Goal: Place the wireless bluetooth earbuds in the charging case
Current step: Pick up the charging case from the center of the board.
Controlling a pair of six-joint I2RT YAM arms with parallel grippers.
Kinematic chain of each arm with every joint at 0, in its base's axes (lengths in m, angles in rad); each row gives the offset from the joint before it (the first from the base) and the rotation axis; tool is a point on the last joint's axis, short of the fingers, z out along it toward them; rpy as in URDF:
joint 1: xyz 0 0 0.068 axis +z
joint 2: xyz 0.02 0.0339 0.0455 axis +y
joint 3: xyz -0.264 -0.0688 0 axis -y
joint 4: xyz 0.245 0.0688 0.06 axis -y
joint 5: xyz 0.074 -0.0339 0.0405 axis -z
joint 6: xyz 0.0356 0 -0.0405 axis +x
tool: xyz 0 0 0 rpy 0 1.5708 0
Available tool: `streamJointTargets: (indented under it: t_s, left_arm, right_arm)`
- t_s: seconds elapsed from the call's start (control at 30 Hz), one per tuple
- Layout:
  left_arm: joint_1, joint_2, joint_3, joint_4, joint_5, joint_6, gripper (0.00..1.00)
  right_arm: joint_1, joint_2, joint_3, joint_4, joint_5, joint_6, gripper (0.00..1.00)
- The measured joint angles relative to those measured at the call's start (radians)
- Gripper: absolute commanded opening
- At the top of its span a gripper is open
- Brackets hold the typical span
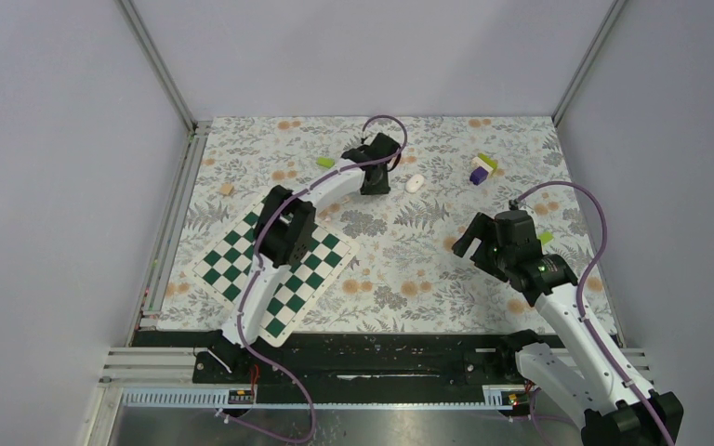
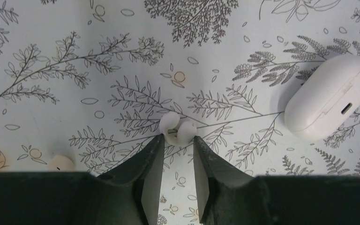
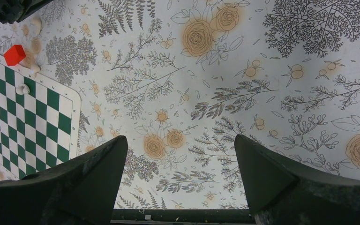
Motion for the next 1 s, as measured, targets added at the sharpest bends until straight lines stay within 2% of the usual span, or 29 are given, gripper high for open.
streamJointTargets:
  t_s: [0.1,0.27,0.37,0.6,0.8,0.87,0.93,1.0]
  left_arm:
    - [0.0,-0.048,-0.09,0.055,0.003,0.002,0.28]
    - [0.001,-0.238,-0.378,0.127,0.03,0.013,0.29]
    - [0.0,-0.349,-0.496,0.146,0.056,0.023,0.29]
    - [-0.047,-0.552,-0.734,0.189,0.136,0.018,0.3]
    - [-0.124,-0.591,-0.867,0.227,0.233,0.031,0.31]
    - [-0.151,-0.599,-0.899,0.236,0.256,0.041,0.32]
    - [-0.175,-0.615,-0.932,0.252,0.284,0.049,0.36]
    - [-0.189,-0.633,-0.958,0.259,0.304,0.053,0.45]
  right_arm:
    - [0.0,-0.002,0.0,0.0,0.0,0.0,0.92]
    - [0.0,-0.006,0.0,0.001,0.0,0.0,0.92]
    - [0.0,0.007,0.0,0.016,-0.002,0.0,0.91]
    - [0.0,0.163,0.032,0.098,-0.039,0.003,0.91]
    - [0.0,0.286,0.116,0.15,-0.028,-0.028,0.96]
    - [-0.005,0.314,0.154,0.137,0.013,-0.058,0.93]
    - [-0.034,0.328,0.181,0.136,0.019,-0.098,0.9]
    - [-0.105,0.326,0.182,0.142,0.008,-0.13,0.88]
